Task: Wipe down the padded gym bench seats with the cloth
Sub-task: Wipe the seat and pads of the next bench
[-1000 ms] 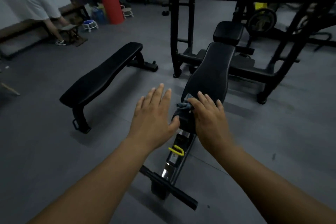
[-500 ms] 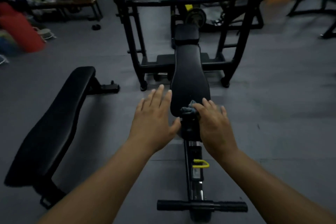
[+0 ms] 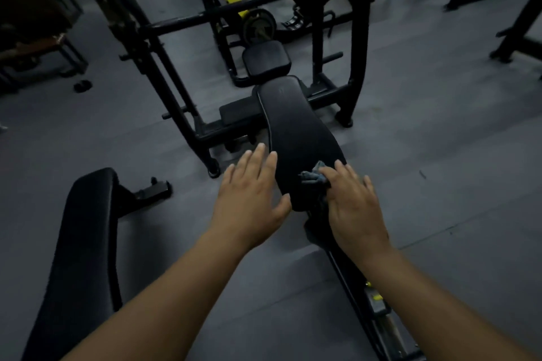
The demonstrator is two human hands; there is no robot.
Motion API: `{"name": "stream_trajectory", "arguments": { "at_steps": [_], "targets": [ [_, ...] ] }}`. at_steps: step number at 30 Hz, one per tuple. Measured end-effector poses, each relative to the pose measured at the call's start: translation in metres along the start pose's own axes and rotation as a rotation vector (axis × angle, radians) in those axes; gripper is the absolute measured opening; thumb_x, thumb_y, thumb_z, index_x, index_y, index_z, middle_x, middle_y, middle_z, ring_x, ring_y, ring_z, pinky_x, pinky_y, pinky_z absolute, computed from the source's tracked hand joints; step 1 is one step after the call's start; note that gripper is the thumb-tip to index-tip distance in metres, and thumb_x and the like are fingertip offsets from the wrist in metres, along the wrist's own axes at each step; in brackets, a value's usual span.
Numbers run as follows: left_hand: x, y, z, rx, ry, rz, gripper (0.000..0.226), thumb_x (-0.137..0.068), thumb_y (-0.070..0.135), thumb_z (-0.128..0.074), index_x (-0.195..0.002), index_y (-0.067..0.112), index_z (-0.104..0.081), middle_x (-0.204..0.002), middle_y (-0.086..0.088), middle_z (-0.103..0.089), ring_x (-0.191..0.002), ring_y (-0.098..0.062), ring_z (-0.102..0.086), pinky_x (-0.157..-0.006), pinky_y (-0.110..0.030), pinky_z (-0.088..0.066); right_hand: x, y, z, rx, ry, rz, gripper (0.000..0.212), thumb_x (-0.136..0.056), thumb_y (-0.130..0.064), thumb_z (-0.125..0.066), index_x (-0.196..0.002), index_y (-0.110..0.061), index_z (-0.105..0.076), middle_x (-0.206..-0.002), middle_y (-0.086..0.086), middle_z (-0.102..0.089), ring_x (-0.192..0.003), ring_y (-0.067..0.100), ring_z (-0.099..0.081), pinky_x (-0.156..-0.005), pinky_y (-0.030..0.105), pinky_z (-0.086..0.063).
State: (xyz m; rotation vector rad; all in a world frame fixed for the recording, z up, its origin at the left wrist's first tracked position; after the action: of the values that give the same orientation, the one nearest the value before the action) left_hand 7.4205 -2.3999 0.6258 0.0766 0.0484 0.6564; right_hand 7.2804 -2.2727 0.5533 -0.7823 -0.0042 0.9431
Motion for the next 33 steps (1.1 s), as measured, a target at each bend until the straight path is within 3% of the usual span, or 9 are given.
{"name": "stream_trajectory", "arguments": {
  "at_steps": [12,16,23,33],
  "targets": [
    [-0.180,-0.193,0.009,0.000,0.008,-0.307,0.080,-0.097,0.058,-0.039,-0.159,0.025,-0.002,-0.167,0.001,0.007,-0.153,-0.018,0.005,-0.125,-0.042,-0.006,-0.139,-0.078,-0.129,0.111,0.211,-0.219,0.037,-0.103,-0.019,-0.038,-0.139,-0.024,-0.048,-0.149,0.011,-0.050,-0.141,0.032,-0.042,-0.116,0.058,-0.029],
    [-0.246,-0.240,0.014,-0.001,-0.004,-0.395,0.080,-0.097,0.059,-0.038,-0.160,0.024,-0.003,-0.167,0.000,0.006,-0.153,-0.018,0.004,-0.125,-0.042,-0.007,-0.184,-0.102,-0.169,0.136,0.236,-0.286,0.037,-0.104,-0.013,-0.047,-0.139,-0.024,-0.048,-0.148,0.010,-0.051,-0.141,0.031,-0.043,-0.115,0.059,-0.030],
    [-0.370,-0.282,0.001,-0.039,-0.026,-0.473,0.079,-0.097,0.057,-0.039,-0.159,0.025,-0.002,-0.167,0.002,0.009,-0.153,-0.018,0.006,-0.125,-0.043,-0.005,-0.290,-0.097,-0.229,0.104,0.302,-0.333,0.040,-0.103,-0.013,-0.049,-0.140,-0.026,-0.045,-0.149,0.008,-0.050,-0.141,0.028,-0.043,-0.115,0.057,-0.032],
    [-0.586,-0.294,-0.016,-0.176,-0.015,-0.475,0.080,-0.096,0.056,-0.042,-0.159,0.022,-0.007,-0.167,-0.002,0.002,-0.154,-0.021,0.000,-0.125,-0.043,-0.009,-0.498,-0.018,-0.289,-0.030,0.277,-0.350,0.038,-0.105,-0.022,-0.040,-0.142,-0.026,-0.047,-0.152,0.007,-0.047,-0.144,0.025,-0.038,-0.118,0.054,-0.028]
  ]
}}
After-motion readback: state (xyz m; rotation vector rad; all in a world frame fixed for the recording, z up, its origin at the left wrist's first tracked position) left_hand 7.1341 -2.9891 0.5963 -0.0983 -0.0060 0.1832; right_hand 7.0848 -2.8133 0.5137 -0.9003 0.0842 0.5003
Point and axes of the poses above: each hand's wrist, its own x-axis away from the middle knuckle, its own z-axis out of the back of the hand, y = z × x, the point moved 1 cm from there along -x, towards the middle knuckle
